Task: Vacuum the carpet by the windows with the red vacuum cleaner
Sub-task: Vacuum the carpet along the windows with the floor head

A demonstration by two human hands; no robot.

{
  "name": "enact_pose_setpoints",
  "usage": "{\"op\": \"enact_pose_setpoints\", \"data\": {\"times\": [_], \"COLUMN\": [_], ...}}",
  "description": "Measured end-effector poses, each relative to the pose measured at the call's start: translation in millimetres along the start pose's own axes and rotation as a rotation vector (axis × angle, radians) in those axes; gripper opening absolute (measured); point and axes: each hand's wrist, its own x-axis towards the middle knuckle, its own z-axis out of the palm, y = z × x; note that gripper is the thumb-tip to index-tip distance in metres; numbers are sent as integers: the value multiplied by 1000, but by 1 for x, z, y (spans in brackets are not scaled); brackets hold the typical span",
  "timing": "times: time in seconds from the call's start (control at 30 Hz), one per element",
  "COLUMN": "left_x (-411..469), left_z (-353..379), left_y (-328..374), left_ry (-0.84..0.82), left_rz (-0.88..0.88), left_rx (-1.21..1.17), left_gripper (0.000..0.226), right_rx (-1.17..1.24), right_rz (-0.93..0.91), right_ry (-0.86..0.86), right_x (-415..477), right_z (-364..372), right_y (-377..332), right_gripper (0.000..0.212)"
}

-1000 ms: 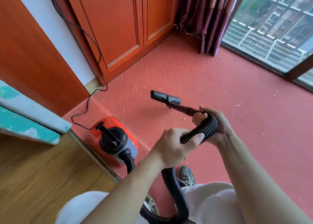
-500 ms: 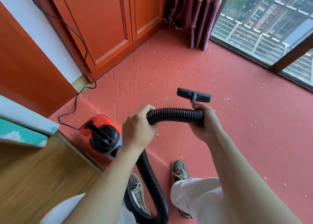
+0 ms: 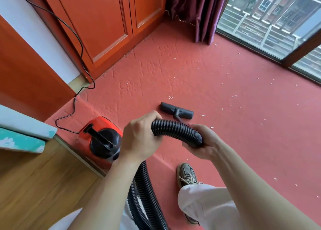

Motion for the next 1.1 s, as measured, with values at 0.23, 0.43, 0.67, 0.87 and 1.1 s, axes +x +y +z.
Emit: {"op": "enact_pose_setpoints", "data": {"times": [0.23,0.43,0.67,0.87,1.1], "left_x": [3,6,8,5,7], "left_z": [11,10,7,15,32], "left_y": [9,5,-8,-3,17], "left_ry": [-41,2,48,-8,-134], "left_rz": [105,78,34,107,154], "left_rx": [-24,54,-32,10,162], "left_gripper": [10,11,11,9,17], "right_rx": [-420,-792,-870,-807,-538], "right_rz": [-4,-95,-62,-91,-111], "right_ry": [193,235,44,219,449], "right_x": [43,65,80,76,37], "right_z": [-2,29,42,13,-56], "right_y": [-18,-33,-17,-25,-19], "right_gripper": [13,7,18,26,14]}}
